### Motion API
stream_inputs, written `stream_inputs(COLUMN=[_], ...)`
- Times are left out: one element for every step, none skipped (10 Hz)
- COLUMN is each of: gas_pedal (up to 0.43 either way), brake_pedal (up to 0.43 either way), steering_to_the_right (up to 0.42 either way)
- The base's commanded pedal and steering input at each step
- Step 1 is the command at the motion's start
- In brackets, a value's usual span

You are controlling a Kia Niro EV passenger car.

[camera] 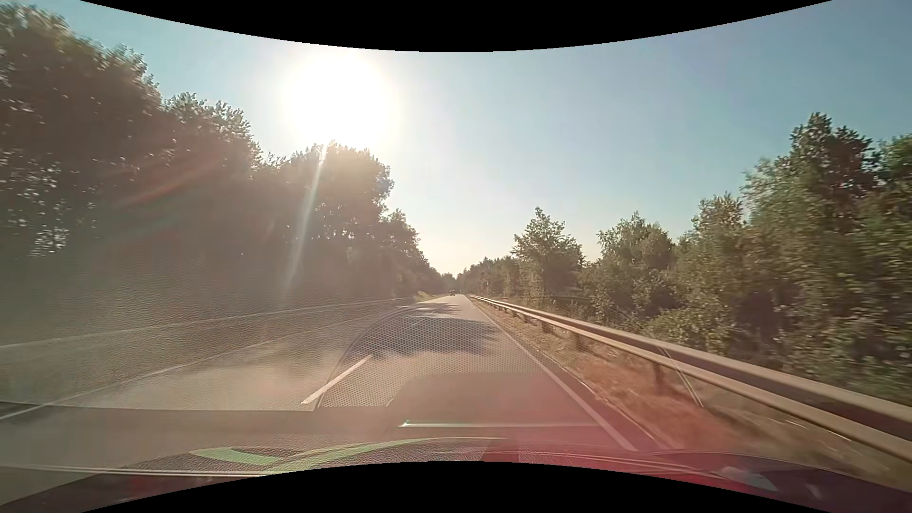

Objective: Follow the waypoints while adhering to traffic rules and regulations

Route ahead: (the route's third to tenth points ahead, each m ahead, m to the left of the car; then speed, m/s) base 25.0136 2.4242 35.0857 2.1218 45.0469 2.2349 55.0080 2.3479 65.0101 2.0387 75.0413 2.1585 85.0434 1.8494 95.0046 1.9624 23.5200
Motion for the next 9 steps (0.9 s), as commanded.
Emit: stream_inputs(gas_pedal=[0.15, 0.15, 0.15, 0.15, 0.15, 0.15, 0.15, 0.15, 0.15], brake_pedal=[0.0, 0.0, 0.0, 0.0, 0.0, 0.0, 0.0, 0.0, 0.0], steering_to_the_right=[-0.002, -0.002, -0.002, -0.002, -0.002, -0.002, -0.003, -0.003, -0.003])
